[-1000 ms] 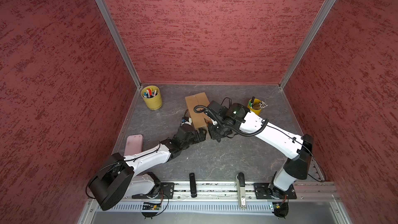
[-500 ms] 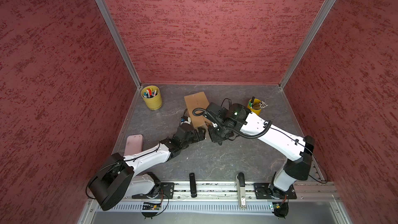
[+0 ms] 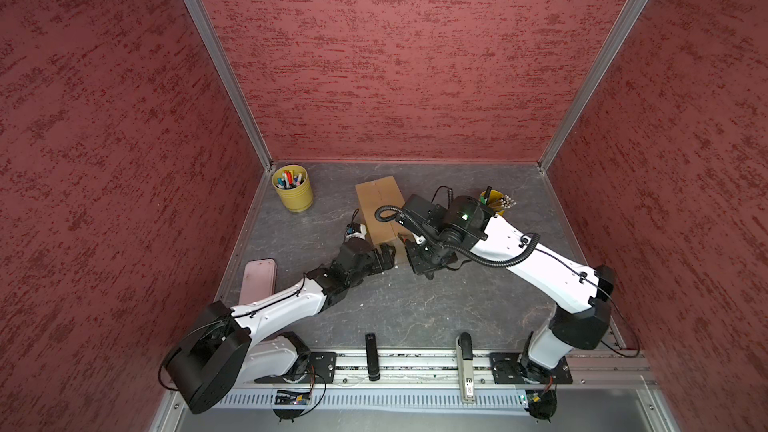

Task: Unpack the express box
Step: 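Lift the cutter out of the seam with right gripper while left releases box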

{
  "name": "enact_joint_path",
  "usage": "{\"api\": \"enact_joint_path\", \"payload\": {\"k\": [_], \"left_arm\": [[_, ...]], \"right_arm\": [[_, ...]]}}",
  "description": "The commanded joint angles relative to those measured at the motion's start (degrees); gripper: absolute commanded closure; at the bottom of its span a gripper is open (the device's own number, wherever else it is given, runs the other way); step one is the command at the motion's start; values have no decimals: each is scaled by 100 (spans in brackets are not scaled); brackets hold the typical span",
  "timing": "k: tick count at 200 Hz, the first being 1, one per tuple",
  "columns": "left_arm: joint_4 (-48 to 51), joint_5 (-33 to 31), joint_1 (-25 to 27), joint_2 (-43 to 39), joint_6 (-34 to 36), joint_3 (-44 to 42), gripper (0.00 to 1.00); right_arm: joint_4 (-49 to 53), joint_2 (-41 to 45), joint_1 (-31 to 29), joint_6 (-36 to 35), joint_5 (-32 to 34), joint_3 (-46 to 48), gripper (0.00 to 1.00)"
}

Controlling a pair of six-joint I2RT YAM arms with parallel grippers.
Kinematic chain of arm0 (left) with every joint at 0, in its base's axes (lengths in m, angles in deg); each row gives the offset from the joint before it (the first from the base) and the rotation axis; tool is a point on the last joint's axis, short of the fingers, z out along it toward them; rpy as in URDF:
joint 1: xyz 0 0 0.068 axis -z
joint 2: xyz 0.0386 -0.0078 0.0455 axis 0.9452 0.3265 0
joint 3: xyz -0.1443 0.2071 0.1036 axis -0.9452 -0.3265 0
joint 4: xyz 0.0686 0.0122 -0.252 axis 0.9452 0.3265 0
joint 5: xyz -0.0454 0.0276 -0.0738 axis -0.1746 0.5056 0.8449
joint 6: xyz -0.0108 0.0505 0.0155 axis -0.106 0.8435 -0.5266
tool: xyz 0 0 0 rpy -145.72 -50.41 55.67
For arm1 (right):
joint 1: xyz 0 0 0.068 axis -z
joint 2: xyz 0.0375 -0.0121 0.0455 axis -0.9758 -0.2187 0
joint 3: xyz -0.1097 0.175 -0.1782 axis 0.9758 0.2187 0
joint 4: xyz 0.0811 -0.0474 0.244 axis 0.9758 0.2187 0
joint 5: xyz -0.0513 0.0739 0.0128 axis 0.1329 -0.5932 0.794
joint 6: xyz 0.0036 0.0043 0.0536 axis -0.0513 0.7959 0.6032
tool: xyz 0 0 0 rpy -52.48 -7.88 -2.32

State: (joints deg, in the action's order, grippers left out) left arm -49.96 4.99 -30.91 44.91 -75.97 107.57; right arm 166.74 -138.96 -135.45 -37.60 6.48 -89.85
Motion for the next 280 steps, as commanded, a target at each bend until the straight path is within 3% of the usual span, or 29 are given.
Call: {"api": "enact_joint_path", "payload": {"k": [1,52,115,177,221,280], "left_arm": [[273,-165,152,-244,-77,97,0],[981,-485,766,-844,-375,81,0],[2618,-940,858,-1709,-280,769,0],[3406,-1032,242,-1792,-267,1292,0],[3480,-789,-397,-1632,-45,1513,0],[2876,-299,-801,-1070,152,1645,0]], "right_arm": [[251,254,-54,-57,280,-311,100],[-197,583,237,-416,614,-200,100],[-3209,1615,1722,-954,-290,2276,100],[-6389,2395,2503,-987,-1061,5014,100],[-7519,2234,2816,-1132,-1556,5802,100],[-8546,1738,3270,-1036,-2307,6437,100]]}}
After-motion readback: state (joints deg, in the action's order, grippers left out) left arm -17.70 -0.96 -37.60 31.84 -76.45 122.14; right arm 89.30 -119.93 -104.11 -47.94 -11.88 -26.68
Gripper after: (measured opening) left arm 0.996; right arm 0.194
